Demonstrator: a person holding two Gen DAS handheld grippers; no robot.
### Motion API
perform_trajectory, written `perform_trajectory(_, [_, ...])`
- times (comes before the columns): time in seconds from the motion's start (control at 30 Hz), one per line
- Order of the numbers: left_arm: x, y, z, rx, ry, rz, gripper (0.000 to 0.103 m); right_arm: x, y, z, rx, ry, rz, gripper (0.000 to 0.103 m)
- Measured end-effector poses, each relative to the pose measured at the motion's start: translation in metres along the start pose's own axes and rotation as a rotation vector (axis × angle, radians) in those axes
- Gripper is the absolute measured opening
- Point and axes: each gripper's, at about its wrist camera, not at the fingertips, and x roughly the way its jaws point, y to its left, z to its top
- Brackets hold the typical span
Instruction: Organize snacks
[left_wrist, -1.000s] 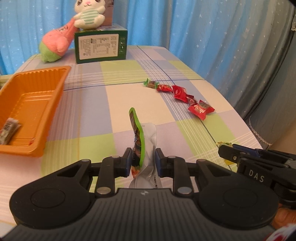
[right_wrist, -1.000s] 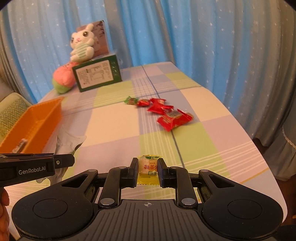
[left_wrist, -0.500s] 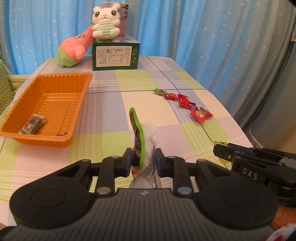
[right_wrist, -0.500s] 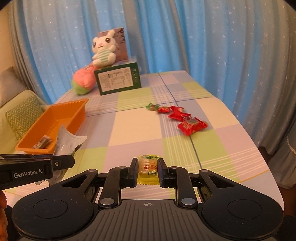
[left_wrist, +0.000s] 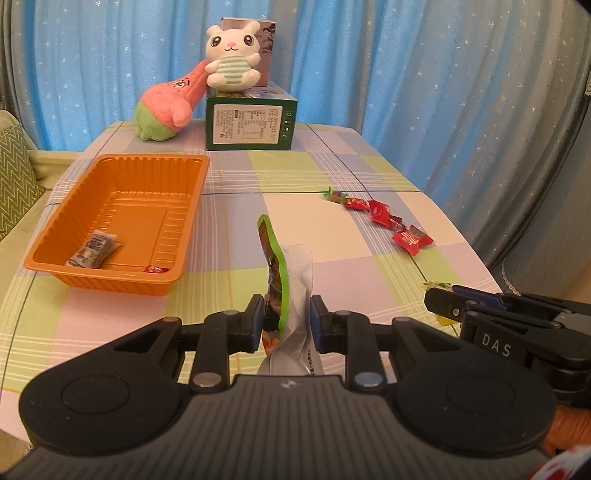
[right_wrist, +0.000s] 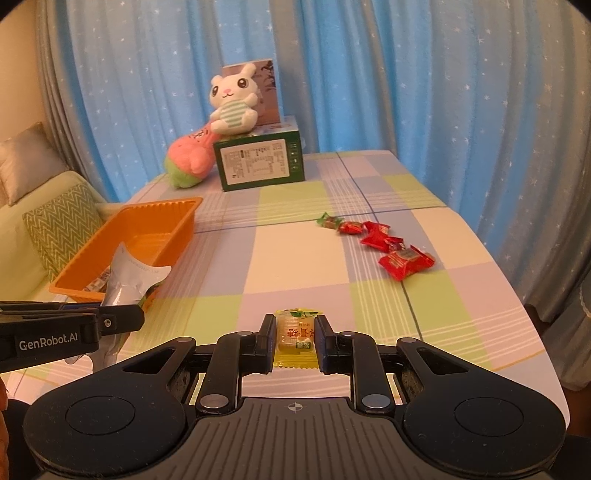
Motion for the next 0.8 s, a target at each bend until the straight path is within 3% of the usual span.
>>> perform_trajectory(0.8, [-0.022,0.073,0.016,-0.043,-0.027,0.089,0.023,0.034,0.079,0.023,-0.088,0.018,0.153,0.022])
